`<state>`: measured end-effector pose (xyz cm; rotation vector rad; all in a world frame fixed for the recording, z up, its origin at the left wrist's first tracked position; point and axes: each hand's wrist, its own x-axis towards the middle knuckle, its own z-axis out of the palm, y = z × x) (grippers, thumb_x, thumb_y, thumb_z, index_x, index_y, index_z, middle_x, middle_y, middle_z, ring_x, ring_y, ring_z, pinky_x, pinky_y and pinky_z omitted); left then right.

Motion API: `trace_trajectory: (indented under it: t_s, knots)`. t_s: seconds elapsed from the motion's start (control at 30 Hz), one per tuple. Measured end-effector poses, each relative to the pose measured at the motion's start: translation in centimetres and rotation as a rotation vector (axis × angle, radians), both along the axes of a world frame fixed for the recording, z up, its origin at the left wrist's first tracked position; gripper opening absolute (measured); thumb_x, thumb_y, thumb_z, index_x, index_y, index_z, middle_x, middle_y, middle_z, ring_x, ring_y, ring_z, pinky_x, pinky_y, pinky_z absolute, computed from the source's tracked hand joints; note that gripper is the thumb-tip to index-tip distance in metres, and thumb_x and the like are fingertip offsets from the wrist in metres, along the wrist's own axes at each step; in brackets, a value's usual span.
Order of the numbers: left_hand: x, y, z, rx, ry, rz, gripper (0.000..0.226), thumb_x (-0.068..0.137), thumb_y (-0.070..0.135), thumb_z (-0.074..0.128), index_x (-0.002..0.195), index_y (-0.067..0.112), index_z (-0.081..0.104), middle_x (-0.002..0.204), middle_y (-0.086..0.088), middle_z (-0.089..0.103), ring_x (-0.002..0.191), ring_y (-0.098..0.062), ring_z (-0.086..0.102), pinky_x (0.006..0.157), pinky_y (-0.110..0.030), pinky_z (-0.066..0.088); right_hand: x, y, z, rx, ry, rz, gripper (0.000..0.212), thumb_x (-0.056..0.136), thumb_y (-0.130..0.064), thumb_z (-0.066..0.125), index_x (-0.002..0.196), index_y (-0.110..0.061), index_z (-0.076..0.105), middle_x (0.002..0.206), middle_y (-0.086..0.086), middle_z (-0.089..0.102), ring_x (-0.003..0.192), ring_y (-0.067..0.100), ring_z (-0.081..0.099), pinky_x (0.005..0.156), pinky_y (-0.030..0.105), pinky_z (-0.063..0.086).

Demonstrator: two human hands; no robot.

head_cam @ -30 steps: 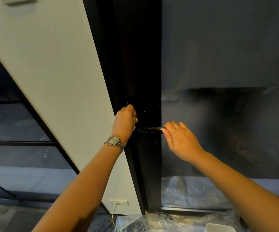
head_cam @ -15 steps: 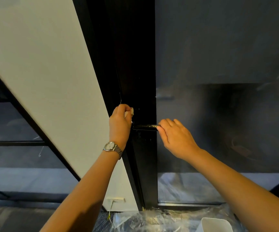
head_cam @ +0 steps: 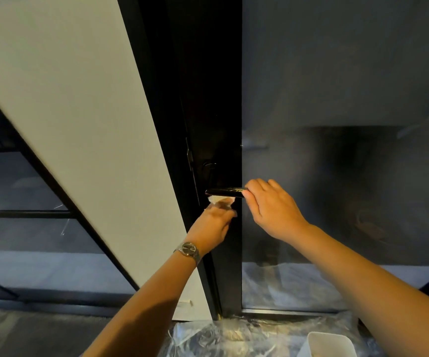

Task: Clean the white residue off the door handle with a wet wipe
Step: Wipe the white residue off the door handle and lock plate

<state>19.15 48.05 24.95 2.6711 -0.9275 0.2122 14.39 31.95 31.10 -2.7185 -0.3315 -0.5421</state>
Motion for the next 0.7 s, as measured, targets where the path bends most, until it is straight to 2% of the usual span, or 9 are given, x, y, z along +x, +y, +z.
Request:
trace_trajectory:
  t_s: [0.03,0.13,0.17,0.27,0.37,0.5,0.63,0.7]
  knots:
    - [0.1,0.2,0.1,-0.014,-0.009,0.015,0.031,0.093,0.016,0.048,0.123,0.015,0.055,0.130,-0.008,0.050,0.115,-0.023,0.052,0.101,-0.026,0.042,0.0,0.0,0.0,-0.002,0.004,0.005,0.030,0.099,-0.032,0.029,0.106,-0.015,0.052,0.099,0.001,0.057,0.082,0.011,0.036,0.067,0.023,0.032]
    - [0.1,0.3,0.5,-0.283,-0.061,0.192,0.032,0.091,0.018,0.053,0.122,0.013,0.055,0.127,-0.010,0.049,0.116,-0.021,0.049,0.096,-0.021,0.038,0.0,-0.2,0.0,-0.006,0.004,0.010,0.031,0.099,-0.033,0.028,0.107,-0.015,0.052,0.099,0.000,0.057,0.083,0.011,0.037,0.067,0.022,0.032]
    - [0.0,0.3,0.5,-0.312,-0.077,0.229,0.032,0.090,0.018,0.055,0.122,0.011,0.056,0.125,-0.011,0.050,0.115,-0.022,0.050,0.096,-0.022,0.039,0.1,-0.2,0.0,-0.008,0.001,0.013,0.031,0.099,-0.033,0.028,0.107,-0.015,0.052,0.099,0.000,0.057,0.083,0.011,0.038,0.067,0.022,0.033]
    - [0.4,0.9,0.6,-0.141,-0.117,0.148,0.034,0.092,0.019,0.053,0.125,0.009,0.054,0.128,-0.011,0.051,0.116,-0.026,0.051,0.099,-0.028,0.042,0.1,-0.3,-0.1,-0.014,0.001,0.013,0.031,0.099,-0.034,0.028,0.107,-0.016,0.052,0.099,0.000,0.058,0.083,0.011,0.039,0.067,0.022,0.034]
    - [0.8,1.2,1.7,-0.033,-0.100,0.079,0.038,0.092,0.015,0.051,0.129,0.011,0.049,0.135,-0.010,0.044,0.118,-0.026,0.050,0.101,-0.028,0.041,0.1,-0.3,0.0,-0.010,-0.005,0.014,0.031,0.099,-0.033,0.028,0.106,-0.015,0.052,0.098,0.000,0.058,0.082,0.011,0.038,0.066,0.022,0.032]
    - [0.9,-0.7,2.1,0.207,-0.159,-0.067,0.039,0.090,0.004,0.047,0.129,0.009,0.050,0.132,-0.010,0.052,0.125,-0.028,0.046,0.107,-0.032,0.035,0.1,-0.3,0.0,-0.021,-0.003,0.016,0.031,0.099,-0.033,0.029,0.107,-0.015,0.053,0.099,0.000,0.058,0.082,0.009,0.036,0.067,0.021,0.030]
    - [1.3,-2.1,1.5,0.405,-0.226,0.011,0.037,0.090,0.005,0.048,0.127,0.007,0.049,0.128,-0.011,0.054,0.120,-0.029,0.048,0.107,-0.037,0.036,0.1,-0.2,0.1,-0.005,0.012,0.013,0.031,0.099,-0.033,0.029,0.107,-0.015,0.052,0.100,0.001,0.058,0.083,0.010,0.037,0.067,0.022,0.031]
    - [1.2,-2.3,1.1,0.428,-0.240,0.027,0.037,0.089,0.007,0.049,0.126,0.008,0.049,0.128,-0.010,0.054,0.123,-0.028,0.046,0.110,-0.037,0.033,0.0,-0.2,0.2,0.006,0.023,0.016,0.030,0.099,-0.032,0.029,0.108,-0.015,0.052,0.100,0.001,0.057,0.083,0.010,0.037,0.067,0.022,0.032]
